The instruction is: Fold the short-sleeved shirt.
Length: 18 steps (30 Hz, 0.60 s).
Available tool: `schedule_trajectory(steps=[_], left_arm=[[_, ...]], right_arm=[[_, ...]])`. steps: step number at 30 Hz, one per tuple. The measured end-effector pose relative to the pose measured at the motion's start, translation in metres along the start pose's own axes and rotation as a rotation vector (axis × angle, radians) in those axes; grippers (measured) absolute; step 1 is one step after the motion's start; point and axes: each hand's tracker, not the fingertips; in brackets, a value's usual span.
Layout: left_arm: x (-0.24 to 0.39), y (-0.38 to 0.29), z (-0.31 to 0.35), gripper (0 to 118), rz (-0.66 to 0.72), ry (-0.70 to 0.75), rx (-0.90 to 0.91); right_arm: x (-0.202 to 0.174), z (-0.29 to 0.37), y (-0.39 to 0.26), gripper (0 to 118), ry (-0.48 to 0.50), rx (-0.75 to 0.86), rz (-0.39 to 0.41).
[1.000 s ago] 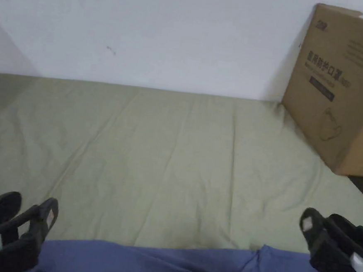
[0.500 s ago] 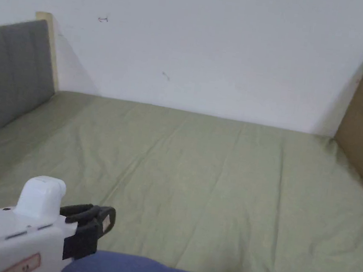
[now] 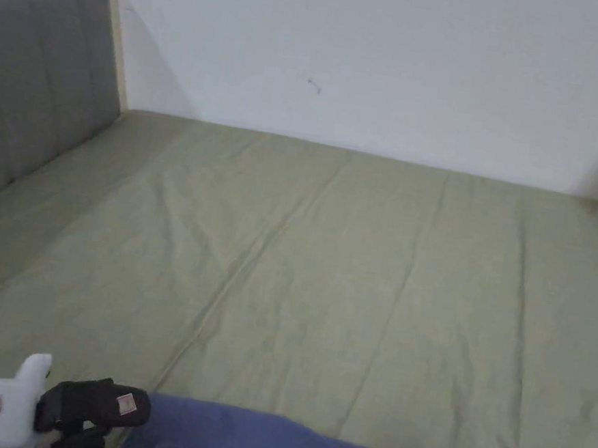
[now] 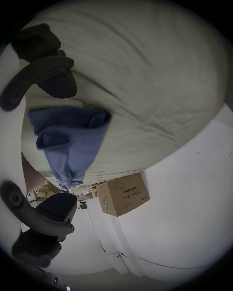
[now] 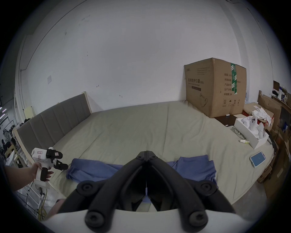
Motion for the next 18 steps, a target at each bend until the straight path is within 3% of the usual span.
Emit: schedule_trajectory(steps=[2, 6, 8, 9, 10, 11, 12, 13, 16, 18], left_arm=[[-0.035, -0.001, -0.016, 118, 0.087, -0.059, -0.055], [-0.044, 0.008, -0.037, 118, 0.244, -0.304, -0.01], [-0.041, 0.005, -0.052, 113, 0.221, -0.32, -0.034], [-0.047, 0.009, -0.058, 91, 0.191, -0.291, -0.035], [-0.048, 0.007, -0.067, 47, 0.165, -0.209, -0.033], [-0.054, 0.002, -0.081, 8, 0.155, 0.002, -0.056], [-0.06, -0.007, -0.078, 7, 0.123, 0.111, -0.045], [-0.052, -0.012, -0.078, 7, 0.086, -0.092, 0.062], [-0.043, -0.009, -0.077, 7, 0.069, 0.005, 0.023], [-0.017, -0.003, -0.062, 7, -0.054, 0.115, 0.024]], right_arm=[[-0.003, -0.006, -0.001, 0, 0.008, -0.021, 0.0], [-0.009, -0.015, 0.0, 0, 0.024, -0.032, -0.021], [-0.014, -0.022, 0.001, 0, 0.025, -0.044, -0.026], [-0.016, -0.025, 0.001, 0, 0.027, -0.051, -0.029], [-0.018, -0.027, 0.001, 0, 0.03, -0.057, -0.03], [-0.02, -0.029, 0.0, 0, 0.032, -0.063, -0.03], [-0.023, -0.03, 0.0, 0, 0.035, -0.068, -0.029], [-0.024, -0.031, -0.001, 0, 0.04, -0.073, -0.029], [-0.027, -0.031, -0.003, 0, 0.057, -0.094, -0.025], [-0.029, -0.03, -0.002, 0, 0.068, -0.11, -0.015]])
